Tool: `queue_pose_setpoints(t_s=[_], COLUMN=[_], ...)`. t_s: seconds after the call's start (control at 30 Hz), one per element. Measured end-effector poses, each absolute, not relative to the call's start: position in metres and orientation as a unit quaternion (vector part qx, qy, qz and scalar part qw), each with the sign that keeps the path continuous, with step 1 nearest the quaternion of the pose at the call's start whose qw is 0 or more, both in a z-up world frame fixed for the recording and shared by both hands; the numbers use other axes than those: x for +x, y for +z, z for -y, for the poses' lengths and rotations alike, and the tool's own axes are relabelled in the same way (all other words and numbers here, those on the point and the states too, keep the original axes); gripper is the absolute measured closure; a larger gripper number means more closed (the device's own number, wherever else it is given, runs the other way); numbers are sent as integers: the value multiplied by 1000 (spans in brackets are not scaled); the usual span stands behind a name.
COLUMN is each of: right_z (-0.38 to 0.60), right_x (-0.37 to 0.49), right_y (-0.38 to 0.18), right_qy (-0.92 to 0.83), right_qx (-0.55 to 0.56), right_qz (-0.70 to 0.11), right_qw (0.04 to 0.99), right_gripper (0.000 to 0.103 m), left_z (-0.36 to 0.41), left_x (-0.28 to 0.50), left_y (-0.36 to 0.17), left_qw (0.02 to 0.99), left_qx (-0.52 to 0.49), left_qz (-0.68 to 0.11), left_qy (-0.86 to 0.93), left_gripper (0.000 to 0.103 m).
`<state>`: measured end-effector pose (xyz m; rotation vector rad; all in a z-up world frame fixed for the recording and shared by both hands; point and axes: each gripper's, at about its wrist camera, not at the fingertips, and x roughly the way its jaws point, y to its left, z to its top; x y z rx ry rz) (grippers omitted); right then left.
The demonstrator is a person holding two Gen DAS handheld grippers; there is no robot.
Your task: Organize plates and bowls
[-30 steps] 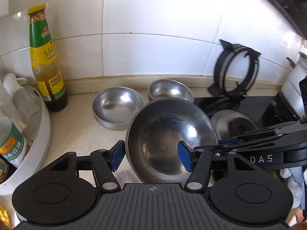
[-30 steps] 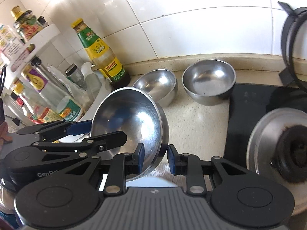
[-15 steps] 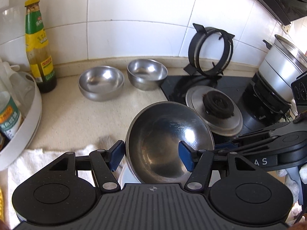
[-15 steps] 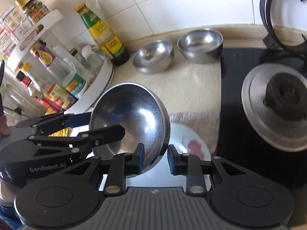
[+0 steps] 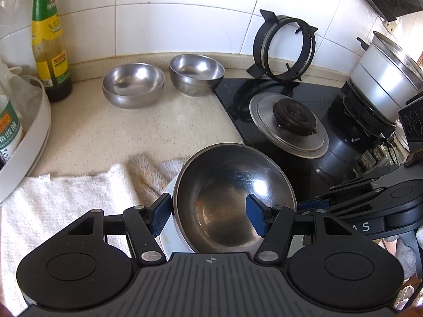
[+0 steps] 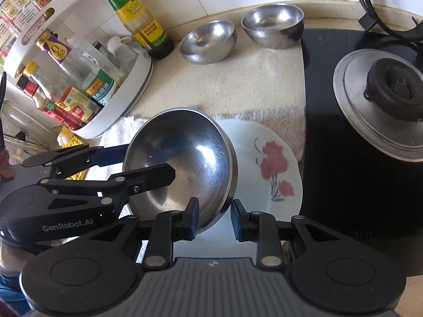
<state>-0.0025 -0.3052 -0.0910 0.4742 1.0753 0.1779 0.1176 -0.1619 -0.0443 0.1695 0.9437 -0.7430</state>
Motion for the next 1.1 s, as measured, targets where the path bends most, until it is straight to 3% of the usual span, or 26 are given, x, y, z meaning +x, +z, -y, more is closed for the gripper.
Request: queue_pose_setpoints(t_s=[0.63,1.1], right_z=[318,335], right_x=[13,114], right_y=[-95,-73], right_qy=[96,107], right_qx=[226,193], right_qz=[-518,-489], right_qw=[820,844], right_gripper=[71,71], left_z=[174,185], left_x=[129,207], left_y=[-48,-25], left_qw=[821,853], left_qx=[84,56], left_qz=[-451,-425], left_qy=[-340,-298], left_gripper=[35,36])
